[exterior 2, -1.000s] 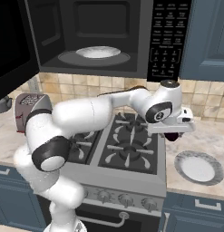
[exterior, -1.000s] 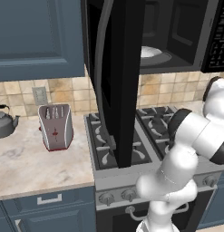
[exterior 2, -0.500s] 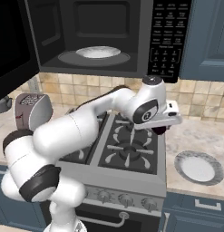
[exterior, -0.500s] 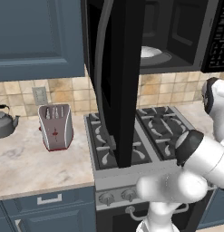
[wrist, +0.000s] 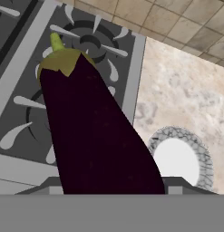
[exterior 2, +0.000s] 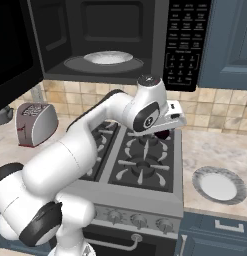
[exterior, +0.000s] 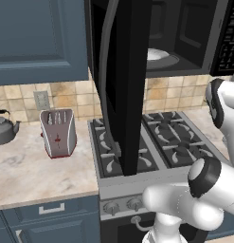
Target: Pick the eggplant from the counter and place it in the microwave. Then turn on the microwave.
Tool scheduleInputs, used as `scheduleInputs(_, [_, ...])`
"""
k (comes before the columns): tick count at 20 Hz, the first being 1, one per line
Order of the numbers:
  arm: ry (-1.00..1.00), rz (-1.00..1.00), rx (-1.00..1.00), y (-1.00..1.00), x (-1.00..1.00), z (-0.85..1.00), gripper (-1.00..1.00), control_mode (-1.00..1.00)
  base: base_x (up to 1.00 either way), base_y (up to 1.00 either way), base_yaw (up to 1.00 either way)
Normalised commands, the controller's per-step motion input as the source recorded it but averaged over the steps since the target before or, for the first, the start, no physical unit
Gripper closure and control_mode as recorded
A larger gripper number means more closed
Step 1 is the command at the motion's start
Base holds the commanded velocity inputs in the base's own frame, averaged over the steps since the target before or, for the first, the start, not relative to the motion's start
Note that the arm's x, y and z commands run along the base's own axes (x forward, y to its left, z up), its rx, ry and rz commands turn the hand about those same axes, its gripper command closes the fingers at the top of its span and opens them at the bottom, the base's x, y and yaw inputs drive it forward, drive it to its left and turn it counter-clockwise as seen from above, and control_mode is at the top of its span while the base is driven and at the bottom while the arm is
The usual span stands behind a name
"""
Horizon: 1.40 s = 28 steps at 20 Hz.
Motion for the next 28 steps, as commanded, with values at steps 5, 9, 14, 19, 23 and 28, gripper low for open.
scheduleInputs(5, [0.0, 0.08, 0.0, 0.34, 0.0, 0.4, 1.0, -1.0, 0.0, 0.0, 0.0])
scheduleInputs(9, [0.0, 0.08, 0.0, 0.33, 0.0, 0.36, 1.0, -1.0, 0.0, 0.0, 0.0])
scheduleInputs(14, [-0.01, 0.09, 0.0, 0.34, 0.0, 0.31, 1.0, -1.0, 0.0, 0.0, 0.0])
scheduleInputs(19, [-0.02, 0.09, 0.0, 0.34, 0.0, 0.23, 1.0, -1.0, 0.0, 0.0, 0.0])
scheduleInputs(23, [-0.02, 0.09, 0.0, 0.34, 0.0, 0.19, 1.0, -1.0, 0.0, 0.0, 0.0])
scheduleInputs(28, [-0.02, 0.09, 0.0, 0.33, 0.0, 0.18, 1.0, -1.0, 0.0, 0.0, 0.0])
